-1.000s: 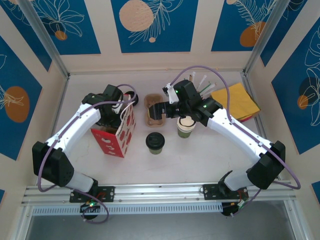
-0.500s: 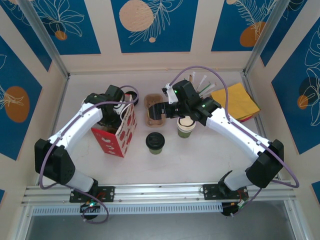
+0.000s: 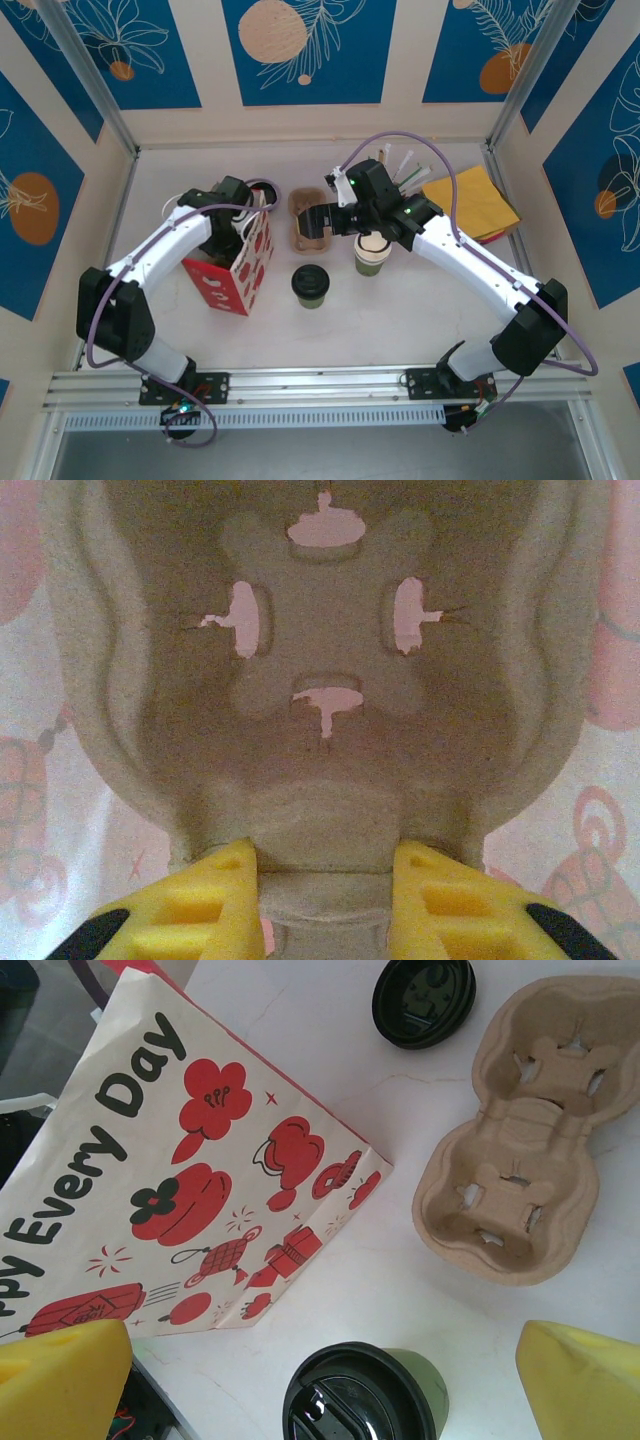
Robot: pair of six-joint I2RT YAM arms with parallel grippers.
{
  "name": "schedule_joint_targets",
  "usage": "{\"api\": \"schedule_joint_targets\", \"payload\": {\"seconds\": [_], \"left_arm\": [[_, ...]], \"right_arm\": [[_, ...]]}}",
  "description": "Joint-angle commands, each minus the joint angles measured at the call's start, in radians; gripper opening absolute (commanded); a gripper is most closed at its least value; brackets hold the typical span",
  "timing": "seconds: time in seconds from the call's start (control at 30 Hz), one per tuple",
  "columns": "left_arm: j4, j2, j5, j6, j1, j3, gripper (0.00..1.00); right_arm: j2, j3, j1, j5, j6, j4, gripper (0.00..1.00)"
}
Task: Pack the takeout coffee
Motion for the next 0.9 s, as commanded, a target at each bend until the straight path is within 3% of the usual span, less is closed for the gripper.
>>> {"api": "schedule_joint_targets", "payload": {"seconds": [0.0, 0.87], "left_arm": [[0.005, 0.010, -0.016, -0.007, -0.007, -0.017, 0.27], [0.055, 0.061, -0.015, -0.024, -0.006, -0.080, 0.27]], "right_arm": [[0.002, 0.020, -0.006, -0.021, -0.001, -0.002, 0.99], [0.001, 0.025, -0.011, -0.027, -0.003, -0.007, 0.99]]}}
